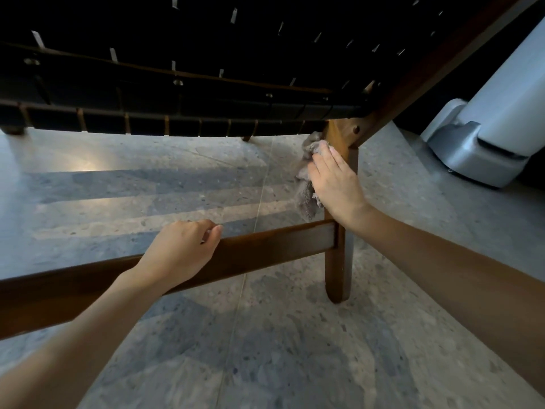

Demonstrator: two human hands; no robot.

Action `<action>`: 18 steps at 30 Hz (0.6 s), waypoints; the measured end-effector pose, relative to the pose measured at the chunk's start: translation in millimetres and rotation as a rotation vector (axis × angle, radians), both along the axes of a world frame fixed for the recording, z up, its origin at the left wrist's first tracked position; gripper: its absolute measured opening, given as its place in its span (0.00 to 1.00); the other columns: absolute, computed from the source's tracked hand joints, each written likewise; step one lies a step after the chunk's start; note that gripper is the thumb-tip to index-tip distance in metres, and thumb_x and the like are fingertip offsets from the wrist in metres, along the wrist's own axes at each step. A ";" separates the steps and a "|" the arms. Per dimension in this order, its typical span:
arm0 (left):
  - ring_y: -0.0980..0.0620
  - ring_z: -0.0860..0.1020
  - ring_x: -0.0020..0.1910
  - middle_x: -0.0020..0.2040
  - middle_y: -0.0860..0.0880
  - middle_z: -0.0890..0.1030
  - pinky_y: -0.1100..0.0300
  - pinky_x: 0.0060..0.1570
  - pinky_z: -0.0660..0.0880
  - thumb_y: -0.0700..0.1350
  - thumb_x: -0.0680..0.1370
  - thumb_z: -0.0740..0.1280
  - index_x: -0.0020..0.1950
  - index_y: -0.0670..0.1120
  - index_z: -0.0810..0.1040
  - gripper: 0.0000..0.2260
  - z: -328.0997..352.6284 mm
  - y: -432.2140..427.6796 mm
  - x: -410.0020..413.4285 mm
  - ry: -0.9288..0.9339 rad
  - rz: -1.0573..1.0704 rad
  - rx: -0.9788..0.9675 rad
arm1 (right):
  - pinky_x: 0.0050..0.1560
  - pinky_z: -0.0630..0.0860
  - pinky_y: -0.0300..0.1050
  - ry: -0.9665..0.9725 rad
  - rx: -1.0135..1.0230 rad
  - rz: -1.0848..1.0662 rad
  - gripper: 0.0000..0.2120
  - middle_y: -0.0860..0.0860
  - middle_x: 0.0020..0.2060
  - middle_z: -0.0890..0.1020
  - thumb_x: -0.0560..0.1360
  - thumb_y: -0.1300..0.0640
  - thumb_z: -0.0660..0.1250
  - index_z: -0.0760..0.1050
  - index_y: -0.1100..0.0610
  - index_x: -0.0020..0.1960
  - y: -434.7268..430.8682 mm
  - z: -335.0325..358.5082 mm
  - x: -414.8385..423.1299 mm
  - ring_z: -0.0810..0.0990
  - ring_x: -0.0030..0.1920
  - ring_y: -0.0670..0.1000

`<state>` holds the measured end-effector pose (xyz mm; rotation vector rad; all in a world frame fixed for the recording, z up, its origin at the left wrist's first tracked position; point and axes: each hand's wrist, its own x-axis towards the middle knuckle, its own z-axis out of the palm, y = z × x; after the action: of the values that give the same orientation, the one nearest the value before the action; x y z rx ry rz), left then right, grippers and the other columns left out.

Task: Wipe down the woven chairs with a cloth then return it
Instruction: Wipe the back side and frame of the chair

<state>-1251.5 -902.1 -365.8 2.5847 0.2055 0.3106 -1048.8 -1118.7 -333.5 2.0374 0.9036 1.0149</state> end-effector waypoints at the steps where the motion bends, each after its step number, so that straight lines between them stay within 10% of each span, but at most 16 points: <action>1: 0.53 0.73 0.40 0.42 0.50 0.77 0.62 0.40 0.64 0.51 0.83 0.53 0.56 0.46 0.78 0.16 -0.8 0.2 0.1 0.004 -0.003 0.000 | 0.71 0.66 0.50 -0.012 -0.038 0.004 0.15 0.59 0.61 0.78 0.74 0.63 0.60 0.77 0.61 0.59 -3.3 0.9 0.6 0.71 0.69 0.59; 10: 0.60 0.68 0.32 0.40 0.51 0.76 0.68 0.31 0.61 0.50 0.82 0.54 0.53 0.46 0.79 0.15 -3.1 2.5 0.2 0.032 0.005 -0.032 | 0.68 0.69 0.55 -0.056 0.041 0.125 0.17 0.61 0.53 0.80 0.76 0.65 0.51 0.78 0.64 0.54 -6.3 33.1 14.7 0.74 0.64 0.63; 18: 0.56 0.73 0.39 0.48 0.47 0.81 0.66 0.35 0.66 0.49 0.82 0.57 0.54 0.46 0.80 0.14 -2.4 15.7 -2.8 0.086 -0.042 -0.117 | 0.67 0.70 0.58 0.278 -0.188 -0.030 0.14 0.61 0.54 0.82 0.64 0.58 0.76 0.83 0.59 0.49 4.1 19.6 2.0 0.74 0.64 0.64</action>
<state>-1254.3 -886.4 -368.2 2.4847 0.1938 0.1668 -1046.8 -1114.6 -313.9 2.0537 1.0648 0.6128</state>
